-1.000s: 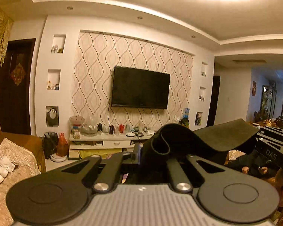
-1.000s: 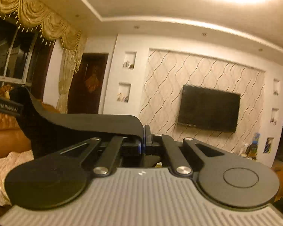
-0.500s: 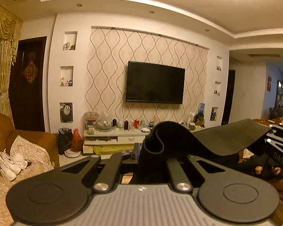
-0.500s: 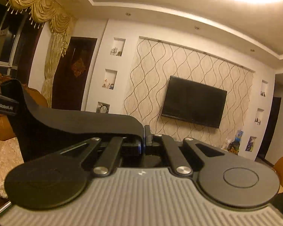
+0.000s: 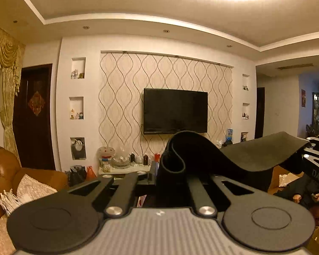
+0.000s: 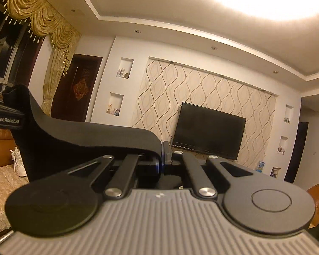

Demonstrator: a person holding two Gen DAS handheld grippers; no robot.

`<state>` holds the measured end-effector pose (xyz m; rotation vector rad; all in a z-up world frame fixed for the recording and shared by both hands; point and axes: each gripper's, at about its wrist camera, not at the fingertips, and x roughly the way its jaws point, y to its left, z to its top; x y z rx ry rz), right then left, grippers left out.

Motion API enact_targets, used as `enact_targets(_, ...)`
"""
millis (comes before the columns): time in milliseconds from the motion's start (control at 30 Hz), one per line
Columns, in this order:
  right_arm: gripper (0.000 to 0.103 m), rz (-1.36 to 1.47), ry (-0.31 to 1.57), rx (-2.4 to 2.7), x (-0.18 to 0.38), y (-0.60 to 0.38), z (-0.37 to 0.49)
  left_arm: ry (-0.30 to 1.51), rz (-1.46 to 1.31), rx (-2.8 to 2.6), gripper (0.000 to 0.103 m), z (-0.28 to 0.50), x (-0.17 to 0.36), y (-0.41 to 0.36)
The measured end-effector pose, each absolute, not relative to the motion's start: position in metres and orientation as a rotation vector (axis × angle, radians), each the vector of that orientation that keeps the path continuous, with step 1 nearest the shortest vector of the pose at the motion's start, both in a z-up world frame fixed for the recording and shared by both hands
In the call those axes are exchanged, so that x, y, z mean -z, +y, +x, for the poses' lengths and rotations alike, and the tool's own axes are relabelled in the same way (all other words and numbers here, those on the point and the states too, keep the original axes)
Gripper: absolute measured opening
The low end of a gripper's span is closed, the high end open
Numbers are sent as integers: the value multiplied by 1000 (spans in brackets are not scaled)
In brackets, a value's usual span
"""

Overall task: Fold clothes
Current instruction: 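Lift the trousers by both hems with both tools, shaking them out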

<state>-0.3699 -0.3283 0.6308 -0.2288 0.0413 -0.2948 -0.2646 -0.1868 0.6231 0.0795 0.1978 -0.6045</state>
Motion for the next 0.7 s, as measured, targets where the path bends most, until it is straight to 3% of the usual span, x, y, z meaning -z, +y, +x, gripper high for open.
enact_targets(167, 4, -249, 93, 251, -609, -324, -380, 260, 116, 645, 6, -276, -577, -179)
enact_targets(233, 4, -277, 124, 225, -583, -321, -385, 285, 131, 661, 6, -280, -559, -175)
enact_targets(367, 4, -264, 230, 150, -511, -321, -389, 456, 122, 719, 6, -261, -473, -172)
enact_targets(500, 4, -219, 409, 75, -434, -334, -355, 661, 122, 736, 6, -183, -392, -196)
enact_targets(700, 4, -138, 631, 41, -346, -393, -209, 806, 80, 770, 6, -11, -278, -254)
